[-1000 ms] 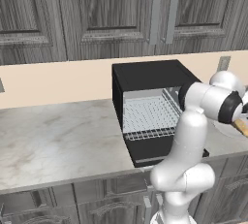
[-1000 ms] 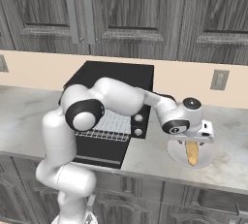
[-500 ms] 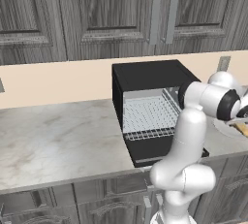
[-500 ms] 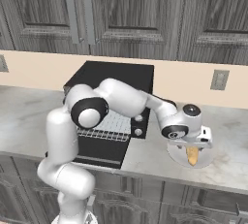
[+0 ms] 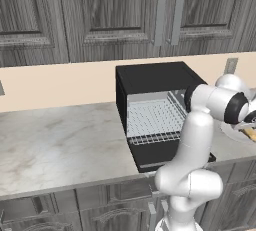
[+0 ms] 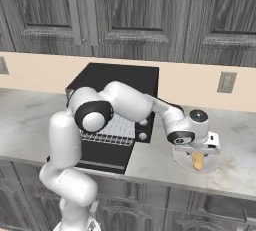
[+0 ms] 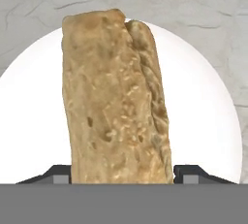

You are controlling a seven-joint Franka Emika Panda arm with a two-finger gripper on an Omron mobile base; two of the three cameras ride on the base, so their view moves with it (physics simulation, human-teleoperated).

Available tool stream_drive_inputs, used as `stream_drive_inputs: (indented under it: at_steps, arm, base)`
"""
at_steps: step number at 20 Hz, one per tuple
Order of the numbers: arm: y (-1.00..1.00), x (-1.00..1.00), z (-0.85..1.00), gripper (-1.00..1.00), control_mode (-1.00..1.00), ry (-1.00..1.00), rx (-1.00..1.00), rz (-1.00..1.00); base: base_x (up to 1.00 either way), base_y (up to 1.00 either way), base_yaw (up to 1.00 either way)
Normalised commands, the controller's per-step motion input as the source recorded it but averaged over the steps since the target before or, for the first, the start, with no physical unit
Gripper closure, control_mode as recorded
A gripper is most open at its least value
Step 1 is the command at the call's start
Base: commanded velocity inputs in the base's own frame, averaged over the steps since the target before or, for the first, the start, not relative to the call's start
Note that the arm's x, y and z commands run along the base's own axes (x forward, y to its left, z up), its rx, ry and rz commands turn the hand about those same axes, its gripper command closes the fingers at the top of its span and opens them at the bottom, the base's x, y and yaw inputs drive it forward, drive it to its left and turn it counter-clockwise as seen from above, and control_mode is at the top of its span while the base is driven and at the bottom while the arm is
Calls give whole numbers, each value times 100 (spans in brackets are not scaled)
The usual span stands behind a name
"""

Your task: Pull the toaster oven rack outwards. Pick up the baguette from the plate and place it on the toaster oven rack. Close the toaster oven door fully and set the temperature to the lowest setting.

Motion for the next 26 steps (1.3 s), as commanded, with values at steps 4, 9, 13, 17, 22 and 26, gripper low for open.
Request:
stream_drive_inputs:
  at_steps: [4, 9, 13, 17, 22, 26]
  arm:
    - [0, -6, 0, 100, -100, -1, 0, 0]
    - [20, -42, 55, 100, -100, -10, 0, 4]
    - [67, -44, 97, 100, -100, -10, -3, 8]
    - [82, -53, 68, 100, -100, -20, -9, 7]
    - [97, -39, 55, 100, -100, -20, -12, 14]
    - [100, -14, 46, 100, -100, -17, -15, 25]
  base:
    - [0, 0, 0]
    - [0, 0, 0]
    - [0, 0, 0]
    - [0, 0, 0]
    - [0, 0, 0]
    - [0, 0, 0]
